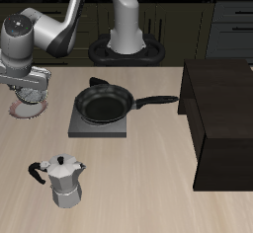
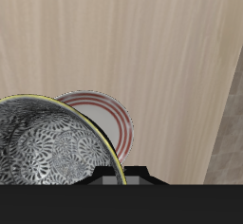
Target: Place the bowl on the plate
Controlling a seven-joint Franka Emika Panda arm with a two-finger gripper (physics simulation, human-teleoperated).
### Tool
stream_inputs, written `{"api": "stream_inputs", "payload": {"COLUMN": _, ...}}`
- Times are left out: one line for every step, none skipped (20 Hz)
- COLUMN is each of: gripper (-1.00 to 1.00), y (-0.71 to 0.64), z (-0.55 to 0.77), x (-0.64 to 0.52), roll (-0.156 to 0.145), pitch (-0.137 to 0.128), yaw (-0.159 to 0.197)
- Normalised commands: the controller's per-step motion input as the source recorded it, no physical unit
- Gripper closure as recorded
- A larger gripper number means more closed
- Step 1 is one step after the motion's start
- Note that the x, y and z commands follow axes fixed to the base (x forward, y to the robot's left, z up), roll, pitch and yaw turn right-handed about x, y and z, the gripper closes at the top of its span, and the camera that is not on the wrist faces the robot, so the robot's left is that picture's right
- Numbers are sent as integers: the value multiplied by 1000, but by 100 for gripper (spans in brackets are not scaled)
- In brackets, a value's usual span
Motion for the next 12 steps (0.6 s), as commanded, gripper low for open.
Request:
{"api": "stream_inputs", "payload": {"gripper": 100, "y": -81, "z": -76, "x": -17, "roll": -19, "pitch": -6, "yaw": 29}}
{"api": "stream_inputs", "payload": {"gripper": 100, "y": -40, "z": -56, "x": -25, "roll": -2, "pitch": 4, "yaw": 9}}
{"api": "stream_inputs", "payload": {"gripper": 100, "y": -56, "z": -93, "x": 33, "roll": -24, "pitch": 25, "yaw": 6}}
{"api": "stream_inputs", "payload": {"gripper": 100, "y": -64, "z": -91, "x": 29, "roll": -27, "pitch": 7, "yaw": 10}}
{"api": "stream_inputs", "payload": {"gripper": 100, "y": 0, "z": -139, "x": 65, "roll": 6, "pitch": 26, "yaw": 15}}
{"api": "stream_inputs", "payload": {"gripper": 100, "y": 23, "z": -330, "x": 163, "roll": -64, "pitch": 58, "yaw": 70}}
{"api": "stream_inputs", "payload": {"gripper": 100, "y": 42, "z": -35, "x": 1, "roll": 4, "pitch": 1, "yaw": 26}}
{"api": "stream_inputs", "payload": {"gripper": 100, "y": 28, "z": -124, "x": 18, "roll": 8, "pitch": 36, "yaw": 14}}
{"api": "stream_inputs", "payload": {"gripper": 100, "y": -79, "z": 2, "x": -61, "roll": -12, "pitch": 3, "yaw": 6}}
{"api": "stream_inputs", "payload": {"gripper": 100, "y": 20, "z": -90, "x": 41, "roll": -12, "pitch": -1, "yaw": 51}}
{"api": "stream_inputs", "payload": {"gripper": 100, "y": 63, "z": -215, "x": 107, "roll": -21, "pitch": 65, "yaw": 98}}
{"api": "stream_inputs", "payload": {"gripper": 100, "y": 75, "z": -233, "x": 91, "roll": -22, "pitch": 49, "yaw": 34}}
